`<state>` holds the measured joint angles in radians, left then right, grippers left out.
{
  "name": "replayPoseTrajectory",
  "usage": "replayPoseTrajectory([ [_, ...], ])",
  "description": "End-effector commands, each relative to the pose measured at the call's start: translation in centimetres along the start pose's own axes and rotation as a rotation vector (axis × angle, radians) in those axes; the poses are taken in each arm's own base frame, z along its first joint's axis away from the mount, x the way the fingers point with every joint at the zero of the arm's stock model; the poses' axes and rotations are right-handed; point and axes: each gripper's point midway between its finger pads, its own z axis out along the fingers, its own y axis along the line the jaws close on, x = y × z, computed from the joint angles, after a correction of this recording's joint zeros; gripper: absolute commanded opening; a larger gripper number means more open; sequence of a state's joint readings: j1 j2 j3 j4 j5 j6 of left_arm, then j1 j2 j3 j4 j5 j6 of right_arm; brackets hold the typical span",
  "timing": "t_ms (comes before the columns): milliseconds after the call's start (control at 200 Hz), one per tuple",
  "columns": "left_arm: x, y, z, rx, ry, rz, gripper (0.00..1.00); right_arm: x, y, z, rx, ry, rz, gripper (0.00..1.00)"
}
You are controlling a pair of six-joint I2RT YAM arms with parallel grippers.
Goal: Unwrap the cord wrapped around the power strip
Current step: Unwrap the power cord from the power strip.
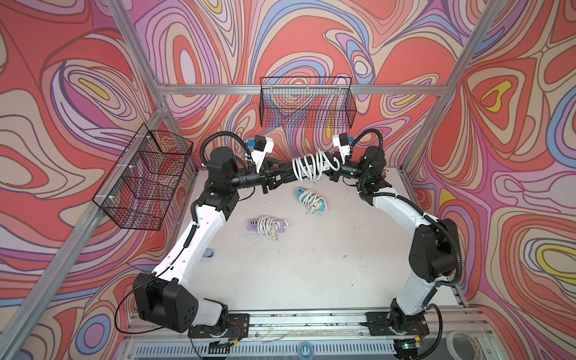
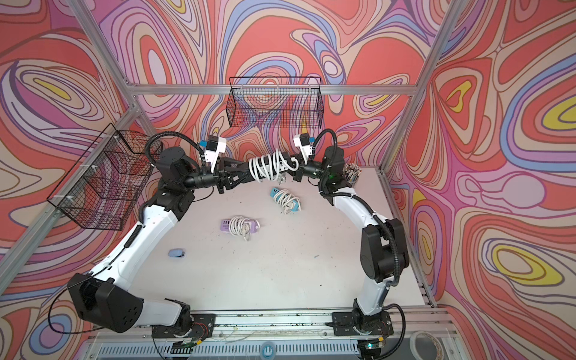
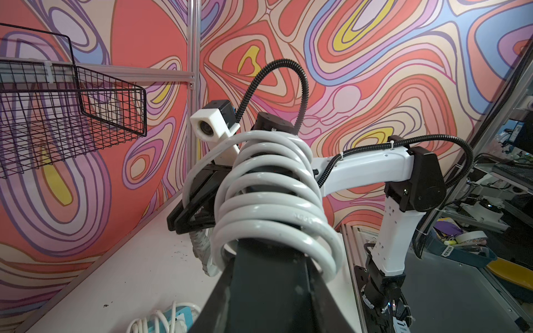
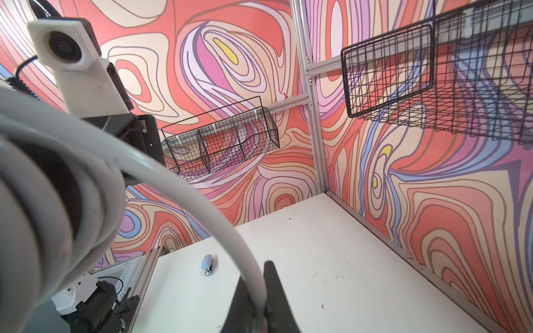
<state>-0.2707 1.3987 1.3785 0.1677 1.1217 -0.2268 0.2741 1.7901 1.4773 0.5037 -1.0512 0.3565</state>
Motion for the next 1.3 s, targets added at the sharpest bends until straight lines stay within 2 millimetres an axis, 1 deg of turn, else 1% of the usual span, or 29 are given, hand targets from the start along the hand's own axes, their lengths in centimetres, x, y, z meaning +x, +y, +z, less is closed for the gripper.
replayPoseTrajectory([
  [0, -0.3, -0.5, 0.4, 0.018, 0.01, 0.071, 0.0, -2.1, -0.1, -0.1, 0.034, -0.01, -0.06, 0.0],
  [90, 0.7, -0.6, 1.0, 0.017, 0.044, 0.07, 0.0, -3.2, -0.3, -0.2, 0.055, -0.003, -0.085, 0.0],
  [115, 0.9, -0.5, 1.1, 0.016, 0.052, 0.071, 0.0, -4.8, 0.6, -0.6, 0.057, -0.017, -0.119, 0.0],
  [260, 1.6, -0.1, 1.3, 0.001, 0.072, 0.07, 0.0, -7.4, 1.4, -1.8, 0.093, -0.01, -0.179, 0.0],
  [396, 1.9, 0.3, 1.2, -0.024, 0.084, 0.076, 0.0, -8.7, 2.6, -3.3, 0.153, 0.012, -0.24, 0.0],
  [486, 2.2, 0.7, 1.3, -0.041, 0.091, 0.079, 0.0, -8.7, 3.5, -4.3, 0.191, 0.03, -0.261, 0.0],
  [561, 2.4, 1.0, 1.2, -0.057, 0.094, 0.081, 0.0, -8.4, 4.3, -5.1, 0.219, 0.047, -0.262, 0.0],
  [626, 2.5, 1.3, 1.2, -0.075, 0.097, 0.087, 0.0, -8.0, 5.5, -5.8, 0.234, 0.056, -0.258, 0.0],
  [801, 2.2, 1.9, 0.7, -0.13, 0.088, 0.112, 0.0, -5.8, 7.9, -7.8, 0.269, 0.087, -0.213, 0.0],
  [896, 1.9, 2.3, 0.5, -0.158, 0.079, 0.121, 0.0, -5.1, 9.0, -8.4, 0.276, 0.095, -0.192, 0.0],
  [1112, 1.3, 2.6, -0.1, -0.211, 0.053, 0.146, 0.0, -4.0, 10.6, -9.0, 0.248, 0.099, -0.118, 0.0],
  [1297, 0.8, 3.2, -0.6, -0.246, 0.027, 0.152, 0.0, -2.9, 11.3, -9.2, 0.224, 0.099, -0.069, 0.0],
])
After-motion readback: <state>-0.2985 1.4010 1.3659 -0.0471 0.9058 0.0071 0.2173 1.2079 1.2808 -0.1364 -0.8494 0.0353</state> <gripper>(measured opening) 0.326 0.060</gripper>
